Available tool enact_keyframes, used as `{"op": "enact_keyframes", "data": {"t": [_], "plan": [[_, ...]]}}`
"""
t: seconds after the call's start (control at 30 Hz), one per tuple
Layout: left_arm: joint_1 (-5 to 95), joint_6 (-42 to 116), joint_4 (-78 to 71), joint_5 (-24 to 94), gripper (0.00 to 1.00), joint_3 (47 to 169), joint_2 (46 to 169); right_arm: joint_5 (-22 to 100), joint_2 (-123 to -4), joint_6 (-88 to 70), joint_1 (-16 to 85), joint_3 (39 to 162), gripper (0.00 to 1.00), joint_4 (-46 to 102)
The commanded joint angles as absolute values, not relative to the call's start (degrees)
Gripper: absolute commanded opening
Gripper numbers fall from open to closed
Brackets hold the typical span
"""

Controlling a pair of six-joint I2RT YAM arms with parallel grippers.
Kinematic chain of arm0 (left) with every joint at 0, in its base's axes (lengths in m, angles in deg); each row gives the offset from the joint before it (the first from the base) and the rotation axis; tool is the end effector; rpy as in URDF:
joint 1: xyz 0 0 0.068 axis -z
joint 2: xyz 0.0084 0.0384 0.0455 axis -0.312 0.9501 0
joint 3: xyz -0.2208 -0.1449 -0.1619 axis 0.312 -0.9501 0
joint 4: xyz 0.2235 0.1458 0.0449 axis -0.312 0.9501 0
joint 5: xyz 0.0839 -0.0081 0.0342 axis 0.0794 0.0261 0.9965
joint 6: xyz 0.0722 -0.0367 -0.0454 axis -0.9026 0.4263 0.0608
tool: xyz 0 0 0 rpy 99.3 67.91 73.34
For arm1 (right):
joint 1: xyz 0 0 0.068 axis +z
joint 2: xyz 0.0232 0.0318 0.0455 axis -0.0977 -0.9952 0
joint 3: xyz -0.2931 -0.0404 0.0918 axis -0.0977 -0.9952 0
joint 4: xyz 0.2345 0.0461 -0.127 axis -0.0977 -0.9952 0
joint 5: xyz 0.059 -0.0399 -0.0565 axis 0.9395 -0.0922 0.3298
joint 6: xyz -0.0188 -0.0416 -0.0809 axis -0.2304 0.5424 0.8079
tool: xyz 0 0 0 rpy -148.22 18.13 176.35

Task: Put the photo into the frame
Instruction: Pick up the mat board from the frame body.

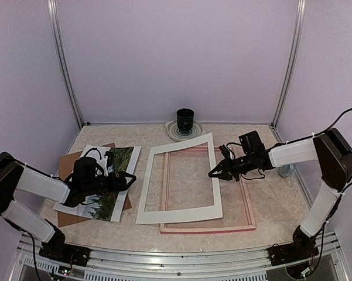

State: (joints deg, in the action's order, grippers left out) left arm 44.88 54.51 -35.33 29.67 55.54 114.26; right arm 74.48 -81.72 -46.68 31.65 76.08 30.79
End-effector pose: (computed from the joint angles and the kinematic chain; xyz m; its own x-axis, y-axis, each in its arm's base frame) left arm 0.2468 -0.1463 0.1422 -0.6733 -0.1950 -0.7132 0.3358 0.7787 -0.5300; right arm 0.3153 0.2179 0.1663 -0.9840 0.0868 -0.1554 -0.0854 0.5356 0.8401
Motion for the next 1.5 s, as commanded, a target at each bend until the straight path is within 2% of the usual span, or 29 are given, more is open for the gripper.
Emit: {"op": "enact_keyframes", "data": {"t": [0.0,0.67,1.13,1.47], "plan": [[44.46,54.41,-36.50,29.68,0.99,55.22,114.41,74.24,-79.46,-41.05,29.88,75.74,0.00,23.93],[44.29,54.47,-36.79,29.26,0.99,55.30,114.97,71.25,-77.24,-28.89,21.87,74.92,0.00,12.01],[44.29,54.56,-36.87,28.99,0.99,55.39,115.39,66.95,-76.08,-25.22,21.25,75.05,0.00,8.87],[44.29,54.69,-36.93,28.81,0.99,55.46,115.51,78.04,-71.19,-29.79,21.08,72.54,0.01,17.89]]}}
